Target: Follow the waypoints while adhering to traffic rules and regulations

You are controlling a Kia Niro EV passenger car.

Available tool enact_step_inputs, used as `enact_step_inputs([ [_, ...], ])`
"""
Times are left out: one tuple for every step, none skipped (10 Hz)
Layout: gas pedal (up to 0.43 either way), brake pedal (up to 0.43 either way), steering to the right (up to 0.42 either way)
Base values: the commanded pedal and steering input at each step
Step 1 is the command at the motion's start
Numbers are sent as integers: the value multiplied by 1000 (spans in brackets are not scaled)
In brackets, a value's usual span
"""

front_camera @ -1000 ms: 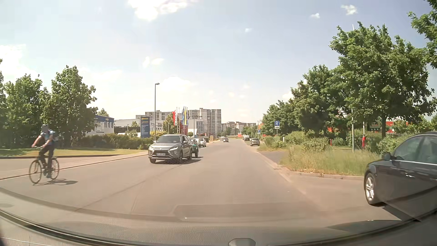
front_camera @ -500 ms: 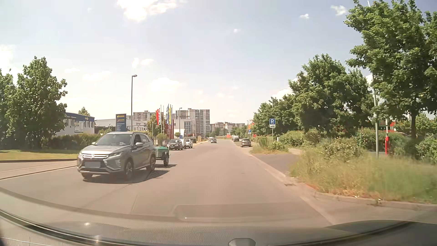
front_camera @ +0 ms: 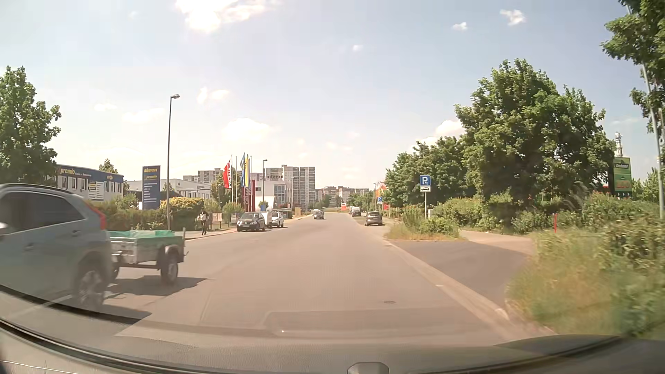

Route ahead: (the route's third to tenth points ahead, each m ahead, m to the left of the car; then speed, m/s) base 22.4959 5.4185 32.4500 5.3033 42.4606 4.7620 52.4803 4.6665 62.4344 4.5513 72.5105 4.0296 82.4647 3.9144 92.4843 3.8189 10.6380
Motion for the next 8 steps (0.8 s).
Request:
enact_step_inputs([
  [339,0,8],
  [339,0,7],
  [339,0,6],
  [339,0,6],
  [339,0,5],
  [331,0,5],
  [331,0,4],
  [319,0,4],
])
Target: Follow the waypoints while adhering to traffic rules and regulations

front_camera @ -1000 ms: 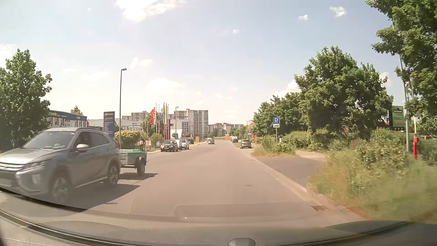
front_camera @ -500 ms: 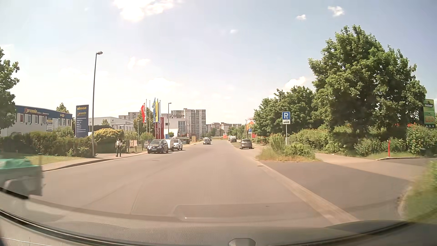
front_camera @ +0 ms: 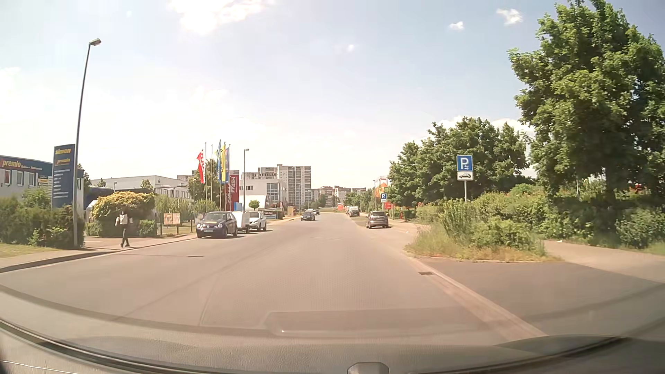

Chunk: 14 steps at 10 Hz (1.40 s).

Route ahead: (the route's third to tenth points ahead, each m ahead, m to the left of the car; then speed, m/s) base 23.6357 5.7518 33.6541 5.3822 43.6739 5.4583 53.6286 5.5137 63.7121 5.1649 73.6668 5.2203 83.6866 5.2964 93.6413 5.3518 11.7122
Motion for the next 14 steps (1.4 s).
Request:
enact_step_inputs([
  [287,0,4],
  [280,0,4],
  [248,0,4],
  [240,0,4],
  [228,0,3],
  [197,0,0],
  [197,0,-3],
  [197,0,-4],
  [189,0,-4],
  [189,0,-3],
  [189,0,-3],
  [177,0,-2],
  [169,0,-1],
  [157,0,-1],
])
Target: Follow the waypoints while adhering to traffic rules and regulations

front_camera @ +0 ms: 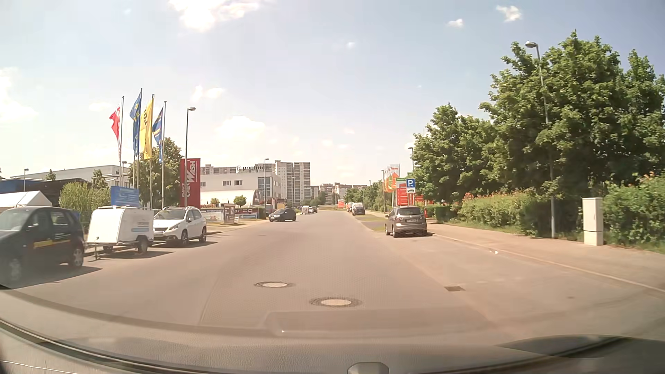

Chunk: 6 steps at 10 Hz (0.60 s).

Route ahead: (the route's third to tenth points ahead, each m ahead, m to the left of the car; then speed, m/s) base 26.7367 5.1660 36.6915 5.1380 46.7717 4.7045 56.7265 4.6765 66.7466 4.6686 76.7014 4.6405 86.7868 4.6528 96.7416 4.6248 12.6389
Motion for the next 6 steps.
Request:
enact_step_inputs([
  [150,0,-1],
  [138,0,-1],
  [130,0,-1],
  [130,0,-1],
  [118,0,-1],
  [87,0,-1],
])
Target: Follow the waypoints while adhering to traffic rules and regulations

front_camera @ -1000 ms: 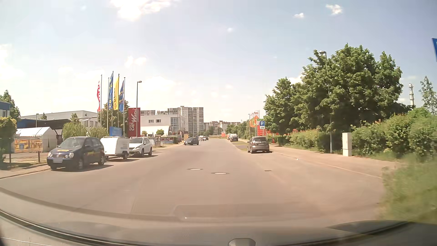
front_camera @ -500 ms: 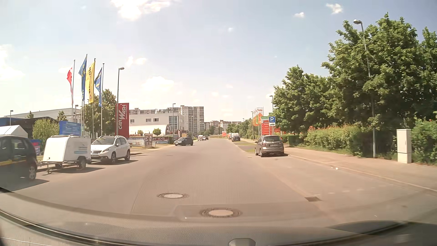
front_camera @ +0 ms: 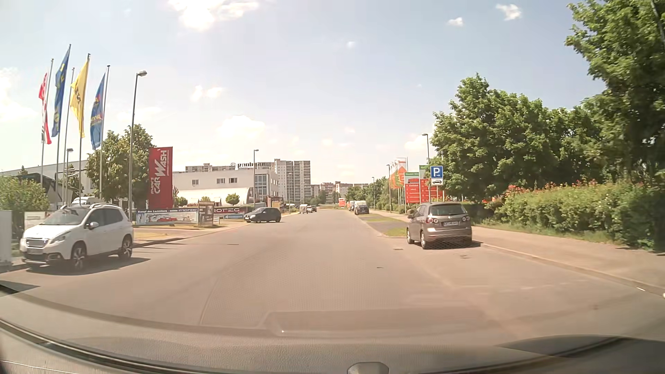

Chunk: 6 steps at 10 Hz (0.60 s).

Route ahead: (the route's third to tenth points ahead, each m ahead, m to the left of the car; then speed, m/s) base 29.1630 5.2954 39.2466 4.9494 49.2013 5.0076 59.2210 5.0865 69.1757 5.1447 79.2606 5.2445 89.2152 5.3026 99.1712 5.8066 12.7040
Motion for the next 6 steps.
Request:
enact_step_inputs([
  [87,0,0],
  [87,0,0],
  [87,0,1],
  [79,0,1],
  [47,0,1],
  [20,0,1],
])
